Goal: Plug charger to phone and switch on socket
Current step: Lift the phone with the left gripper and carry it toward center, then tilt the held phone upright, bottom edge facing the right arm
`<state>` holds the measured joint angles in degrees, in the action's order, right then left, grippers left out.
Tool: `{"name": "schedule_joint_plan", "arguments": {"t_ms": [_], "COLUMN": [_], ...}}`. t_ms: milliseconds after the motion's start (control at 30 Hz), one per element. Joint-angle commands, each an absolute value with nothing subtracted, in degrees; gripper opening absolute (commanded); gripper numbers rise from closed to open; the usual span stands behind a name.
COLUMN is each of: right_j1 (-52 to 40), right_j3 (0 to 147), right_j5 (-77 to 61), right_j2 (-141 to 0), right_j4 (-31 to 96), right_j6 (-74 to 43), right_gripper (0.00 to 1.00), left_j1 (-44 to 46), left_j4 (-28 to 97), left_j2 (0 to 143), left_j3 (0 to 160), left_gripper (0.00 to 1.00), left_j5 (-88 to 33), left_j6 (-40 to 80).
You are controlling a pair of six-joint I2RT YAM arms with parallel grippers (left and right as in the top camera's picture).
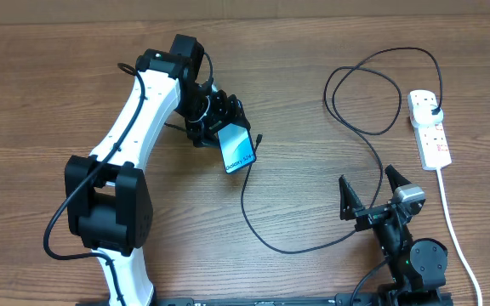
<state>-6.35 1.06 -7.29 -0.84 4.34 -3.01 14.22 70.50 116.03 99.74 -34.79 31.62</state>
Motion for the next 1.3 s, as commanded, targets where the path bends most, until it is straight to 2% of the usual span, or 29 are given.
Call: {"name": "schedule_joint_plan", "arguments": {"t_ms": [0, 433, 800, 1267], "right_j1": [-6.02, -6.02, -6.02, -6.02], "right_j3": [0.45, 0.45, 0.45, 0.45], "right_j5": [-7.6, -7.6, -7.6, -7.6], "right_j2": [-0.16, -0.16, -0.16, -0.16], "right_j4": [4.05, 4.05, 4.05, 4.05], "right_j6": [-2.92, -2.92, -2.92, -2.92], "right_gripper": [1.0, 1.0, 1.0, 1.0], "left_j1": [13.8, 13.78, 13.78, 13.78], "left_j4": [70.7, 70.52, 70.5, 70.41], "left_j2": [116.03, 116.03, 116.03, 116.03], "left_j3": [101.47, 101.47, 101.47, 101.47], "left_gripper": [0.63, 0.58, 0.55, 0.54], "left_j5": [-37.58, -37.74, -48.16, -52.6], "left_j6": [32.4, 43.07, 47.57, 55.09]}}
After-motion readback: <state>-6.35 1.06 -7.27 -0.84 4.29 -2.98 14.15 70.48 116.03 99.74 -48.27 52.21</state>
